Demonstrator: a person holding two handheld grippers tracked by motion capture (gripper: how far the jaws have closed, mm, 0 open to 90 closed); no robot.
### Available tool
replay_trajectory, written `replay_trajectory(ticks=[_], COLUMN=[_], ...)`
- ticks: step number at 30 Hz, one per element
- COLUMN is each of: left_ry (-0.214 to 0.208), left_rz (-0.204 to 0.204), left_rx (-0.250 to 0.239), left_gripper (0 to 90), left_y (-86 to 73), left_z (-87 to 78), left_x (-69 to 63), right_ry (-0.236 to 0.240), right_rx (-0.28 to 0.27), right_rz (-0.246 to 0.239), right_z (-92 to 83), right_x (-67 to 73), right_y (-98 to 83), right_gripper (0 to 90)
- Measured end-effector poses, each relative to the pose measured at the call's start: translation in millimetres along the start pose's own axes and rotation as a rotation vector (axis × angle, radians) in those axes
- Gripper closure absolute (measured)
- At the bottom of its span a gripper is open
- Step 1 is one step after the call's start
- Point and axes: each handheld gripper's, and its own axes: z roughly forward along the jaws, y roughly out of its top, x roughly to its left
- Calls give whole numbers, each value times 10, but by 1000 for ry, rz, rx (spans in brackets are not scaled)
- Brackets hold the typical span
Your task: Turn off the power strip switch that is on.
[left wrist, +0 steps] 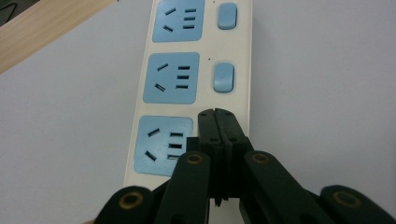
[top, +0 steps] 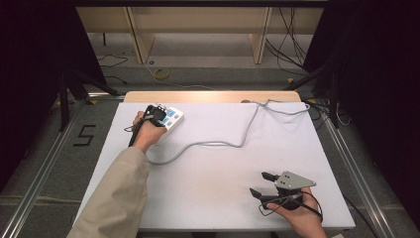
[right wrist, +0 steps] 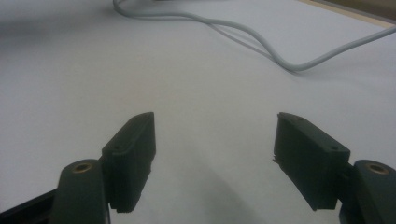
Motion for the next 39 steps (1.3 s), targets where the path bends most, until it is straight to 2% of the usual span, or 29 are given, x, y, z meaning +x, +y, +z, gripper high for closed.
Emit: replay_trajectory(ticks=[4,9,18,24,30,32,39], left_ry=[0,12,18,30,25,27,29], left_rz=[-14,-2,-16,6,-7,3,-1], left_rx=[-3,5,12,16,11,15,14], left_gripper=[899,899,900,900,900,899,899], left_y=[-2,7,10,14,12,13,16], left_z=[3,3,13,12,14,11,13], left_x=[-3,-17,-27,-43,-38,-40,-46], right_ry=[0,2,2,2,1,1,1], right_rx=[-1,0,0,0,0,0,-1], right_rz=[-2,-1,-3,-4,-3,-3,-4], right_z=[-1,5,5,5,3,4,3], right_x=[3,6,11,11,10,9,10], right_y=[1,3,2,2,3,2,3], right_gripper=[305,305,305,305,305,305,305])
